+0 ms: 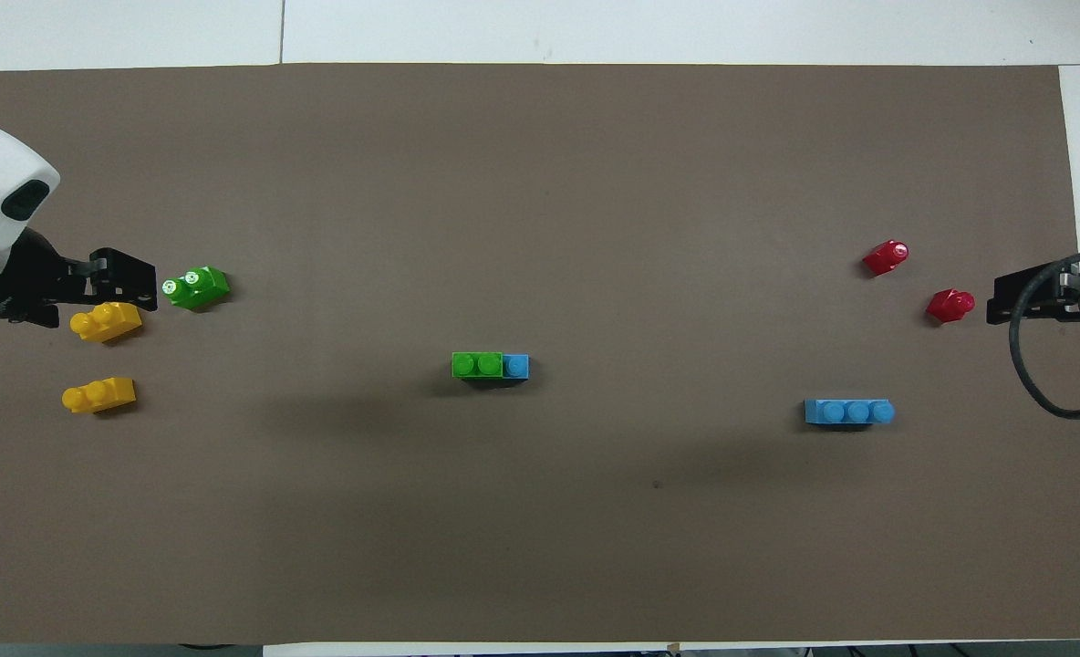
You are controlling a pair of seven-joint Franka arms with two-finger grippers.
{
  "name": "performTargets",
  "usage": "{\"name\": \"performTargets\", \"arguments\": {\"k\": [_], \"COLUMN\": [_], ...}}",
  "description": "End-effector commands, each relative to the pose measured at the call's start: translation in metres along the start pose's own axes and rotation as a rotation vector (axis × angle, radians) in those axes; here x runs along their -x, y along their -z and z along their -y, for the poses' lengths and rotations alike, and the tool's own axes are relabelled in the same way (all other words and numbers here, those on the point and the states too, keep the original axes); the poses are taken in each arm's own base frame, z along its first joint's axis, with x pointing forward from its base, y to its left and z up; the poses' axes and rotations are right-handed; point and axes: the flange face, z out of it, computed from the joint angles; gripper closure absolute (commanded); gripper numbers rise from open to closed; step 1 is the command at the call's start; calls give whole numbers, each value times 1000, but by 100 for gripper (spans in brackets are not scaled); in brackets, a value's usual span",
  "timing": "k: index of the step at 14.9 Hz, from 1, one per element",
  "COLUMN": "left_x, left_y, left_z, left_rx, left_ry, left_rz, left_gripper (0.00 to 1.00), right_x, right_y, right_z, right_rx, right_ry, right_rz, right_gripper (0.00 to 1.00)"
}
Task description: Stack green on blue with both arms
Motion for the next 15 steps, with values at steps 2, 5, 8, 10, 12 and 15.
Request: {"name": "performTargets", "arguments": {"k": [2,5,8,10,12,15], "left_x": [7,6,8,11,27,34], "left_y": [6,9,10,14,27,28], "left_z": [1,1,-6,-9,-15,-20], "left_rx": [33,51,50,50,48,46], "left_ry": [-6,2,-12,-15,-27,-39], "left_rz": [-22,-36,-36,-42,-52,-55], "left_gripper": [0,0,0,0,0,0], "right_x": [-3,-2,-2,-2,-2,-2], "right_y": [0,1,1,1,1,1], "right_z": [-2,-1,-1,-1,-1,0], "right_rx": [14,11,3,3,3,3], "right_ry": [12,14,12,11,11,11], "right_rz": [-1,-2,-1,-1,-1,-3], "right_gripper": [0,0,0,0,0,0]}}
